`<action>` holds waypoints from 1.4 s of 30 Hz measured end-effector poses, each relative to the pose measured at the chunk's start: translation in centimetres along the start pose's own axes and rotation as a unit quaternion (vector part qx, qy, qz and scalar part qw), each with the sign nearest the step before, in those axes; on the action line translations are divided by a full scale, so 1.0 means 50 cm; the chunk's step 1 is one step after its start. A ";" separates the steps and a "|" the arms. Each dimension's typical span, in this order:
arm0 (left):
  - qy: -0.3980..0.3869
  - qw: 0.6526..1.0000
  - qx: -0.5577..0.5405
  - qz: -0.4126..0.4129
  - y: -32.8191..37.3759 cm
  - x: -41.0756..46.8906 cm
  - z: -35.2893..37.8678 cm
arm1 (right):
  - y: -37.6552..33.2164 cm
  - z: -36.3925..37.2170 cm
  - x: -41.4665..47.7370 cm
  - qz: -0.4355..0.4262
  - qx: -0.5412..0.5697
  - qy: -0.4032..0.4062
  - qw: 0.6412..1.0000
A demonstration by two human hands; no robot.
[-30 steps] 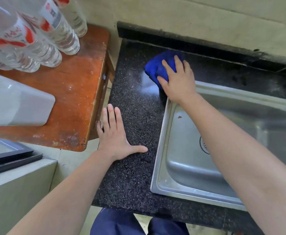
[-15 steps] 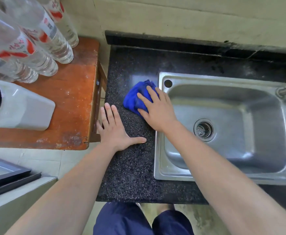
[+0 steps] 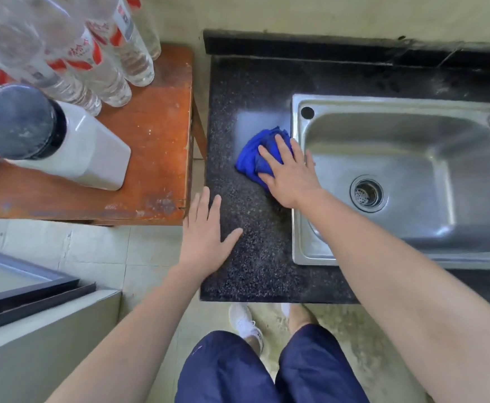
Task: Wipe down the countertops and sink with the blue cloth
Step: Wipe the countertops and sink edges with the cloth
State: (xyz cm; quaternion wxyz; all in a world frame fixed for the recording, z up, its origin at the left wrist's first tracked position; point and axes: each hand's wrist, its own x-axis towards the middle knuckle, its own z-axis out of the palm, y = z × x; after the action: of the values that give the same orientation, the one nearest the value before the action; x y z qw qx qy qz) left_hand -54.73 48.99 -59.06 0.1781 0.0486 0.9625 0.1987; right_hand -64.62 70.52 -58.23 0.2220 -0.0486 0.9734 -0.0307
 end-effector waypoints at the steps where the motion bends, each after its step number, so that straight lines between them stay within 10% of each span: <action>1: 0.005 1.000 0.001 0.002 -0.008 -0.033 0.012 | -0.005 0.000 0.004 0.008 0.007 0.002 1.000; 22: -0.072 0.990 0.097 -0.076 0.046 -0.104 -0.025 | 0.010 0.136 -0.315 -0.136 0.052 0.051 0.988; 42: 0.011 0.991 0.131 0.008 0.597 0.248 0.034 | 0.672 -0.183 -0.083 0.139 0.405 0.275 0.861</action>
State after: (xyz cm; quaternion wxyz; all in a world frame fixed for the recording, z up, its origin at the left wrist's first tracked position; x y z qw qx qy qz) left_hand -64.98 79.02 -52.58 0.1582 0.0768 0.9817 0.0730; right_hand -67.59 104.68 -50.96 -0.0524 0.1917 0.8934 -0.4030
